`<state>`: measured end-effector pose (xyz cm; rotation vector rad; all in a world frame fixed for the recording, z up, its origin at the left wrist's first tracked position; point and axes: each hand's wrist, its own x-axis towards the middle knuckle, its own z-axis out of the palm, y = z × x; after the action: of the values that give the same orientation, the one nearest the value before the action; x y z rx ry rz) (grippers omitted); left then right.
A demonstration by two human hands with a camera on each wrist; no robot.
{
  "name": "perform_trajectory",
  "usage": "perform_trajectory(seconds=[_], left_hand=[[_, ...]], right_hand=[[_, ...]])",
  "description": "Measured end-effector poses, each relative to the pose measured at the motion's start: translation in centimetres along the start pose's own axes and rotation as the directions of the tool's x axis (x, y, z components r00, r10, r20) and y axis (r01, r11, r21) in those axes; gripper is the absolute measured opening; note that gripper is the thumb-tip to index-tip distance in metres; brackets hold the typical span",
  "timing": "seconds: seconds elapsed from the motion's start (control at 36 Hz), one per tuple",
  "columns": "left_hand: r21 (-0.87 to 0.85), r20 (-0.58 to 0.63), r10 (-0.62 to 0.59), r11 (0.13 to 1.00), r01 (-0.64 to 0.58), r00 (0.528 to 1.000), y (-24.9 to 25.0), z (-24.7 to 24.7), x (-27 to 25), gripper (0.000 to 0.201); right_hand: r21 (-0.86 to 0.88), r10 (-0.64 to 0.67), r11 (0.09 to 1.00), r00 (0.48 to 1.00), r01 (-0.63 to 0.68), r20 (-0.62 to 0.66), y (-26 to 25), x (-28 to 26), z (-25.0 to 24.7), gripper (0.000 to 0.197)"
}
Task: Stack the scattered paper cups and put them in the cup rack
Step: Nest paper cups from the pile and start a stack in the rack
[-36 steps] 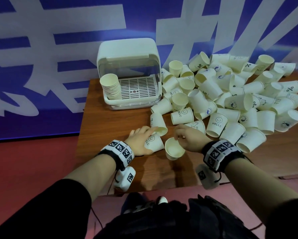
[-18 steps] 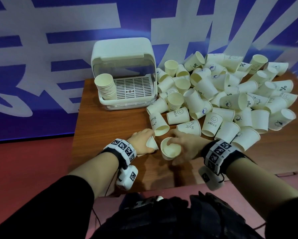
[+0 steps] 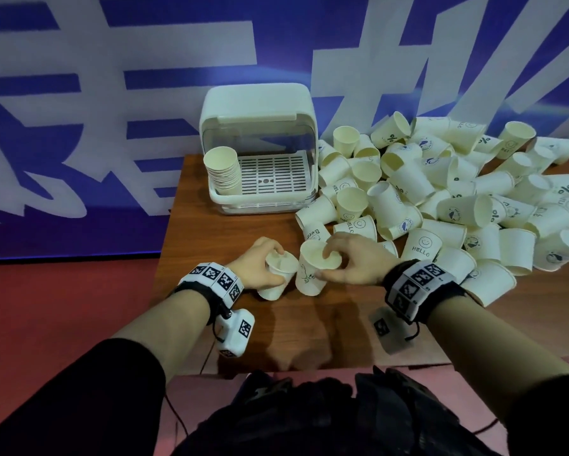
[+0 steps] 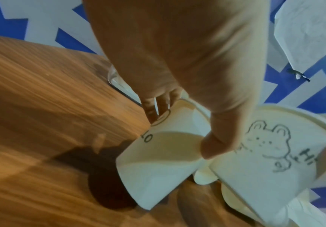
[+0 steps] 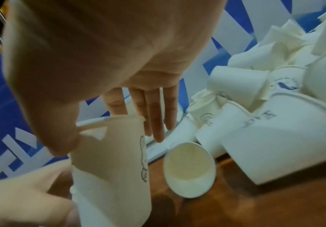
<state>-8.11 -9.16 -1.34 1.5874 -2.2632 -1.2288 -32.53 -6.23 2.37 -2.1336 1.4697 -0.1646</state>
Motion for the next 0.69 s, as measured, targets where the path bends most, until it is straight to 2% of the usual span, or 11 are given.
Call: perform_trajectory(seconds=[0.11,0.22,0.42,0.58,0.69], left_hand=[[-0.002,-0.06,-0.061,0.998,0.061,0.996,-0.9,-1.6,-0.6,0.058],[-0.021,-0.118,-0.104,0.995,0.102,0.988,-1.9,-3.2,-1.2,0.065],[-0.06,-0.295,-0.078,0.996,0.063,0.952,-3.4,-7.1,-1.8,0.063],[-0.06,-0.474,0.012,0.997,-0.046,0.881,-3.4,-11.5,-1.5,0.053],[-0.106,-0.608,0.011,0.99,-0.095,0.794,-3.0,-14.3,-1.0,0.054]], right_hand=[[0.037,-0.043,0.998,0.993,0.048,-0.109,-1.5,2.1,-0.9,0.048],[0.04,-0.055,0.997,0.986,0.062,-0.157,-2.6,4.2,-1.1,0.048],[0.139,-0.04,0.987,0.966,0.078,-0.255,-5.3,8.0,-1.5,0.044],[0.178,-0.022,0.98,0.934,0.091,-0.357,-7.3,11.5,-2.9,0.041],[0.256,-0.001,0.958,0.892,0.131,-0.453,-8.8,13.8,-4.1,0.035]])
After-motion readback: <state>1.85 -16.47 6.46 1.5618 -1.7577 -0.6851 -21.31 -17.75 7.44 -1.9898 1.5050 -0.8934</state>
